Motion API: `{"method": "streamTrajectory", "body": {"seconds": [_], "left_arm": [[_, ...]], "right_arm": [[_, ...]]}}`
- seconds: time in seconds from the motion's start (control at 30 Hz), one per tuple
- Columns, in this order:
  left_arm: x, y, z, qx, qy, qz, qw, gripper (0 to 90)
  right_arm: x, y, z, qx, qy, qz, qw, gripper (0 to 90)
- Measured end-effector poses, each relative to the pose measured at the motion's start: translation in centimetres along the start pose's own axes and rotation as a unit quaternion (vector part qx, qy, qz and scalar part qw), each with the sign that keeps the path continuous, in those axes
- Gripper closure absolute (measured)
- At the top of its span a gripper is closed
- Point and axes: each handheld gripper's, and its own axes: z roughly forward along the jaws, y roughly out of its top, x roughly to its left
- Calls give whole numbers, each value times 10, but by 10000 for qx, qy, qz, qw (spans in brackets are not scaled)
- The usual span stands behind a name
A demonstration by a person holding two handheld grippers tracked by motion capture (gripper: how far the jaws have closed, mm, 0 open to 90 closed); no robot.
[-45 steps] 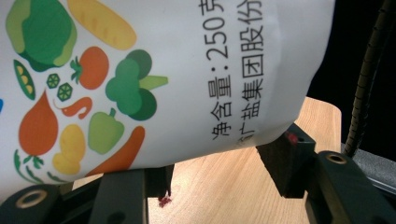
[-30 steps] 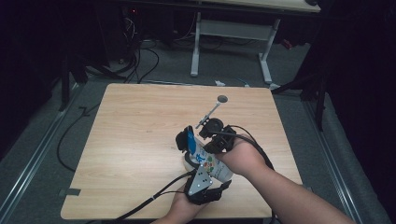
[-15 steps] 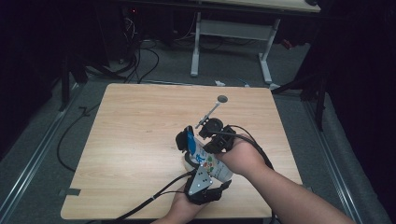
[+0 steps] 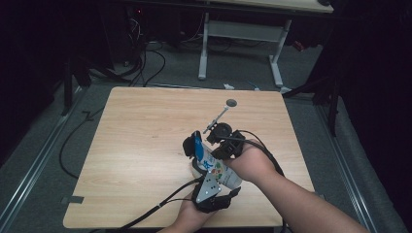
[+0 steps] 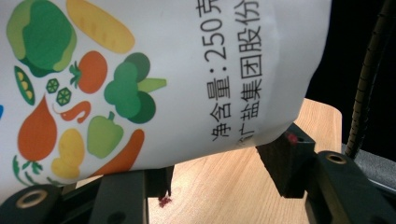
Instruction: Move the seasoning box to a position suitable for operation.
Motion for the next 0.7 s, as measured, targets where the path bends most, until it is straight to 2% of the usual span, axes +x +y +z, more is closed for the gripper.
{"method": "streamTrajectory", "body": {"seconds": [0.7], "left_arm": [[0, 1, 1, -37, 4, 5, 10000, 492]], "right_arm": [[0, 2, 0, 1, -17, -25, 10000, 900]]}}
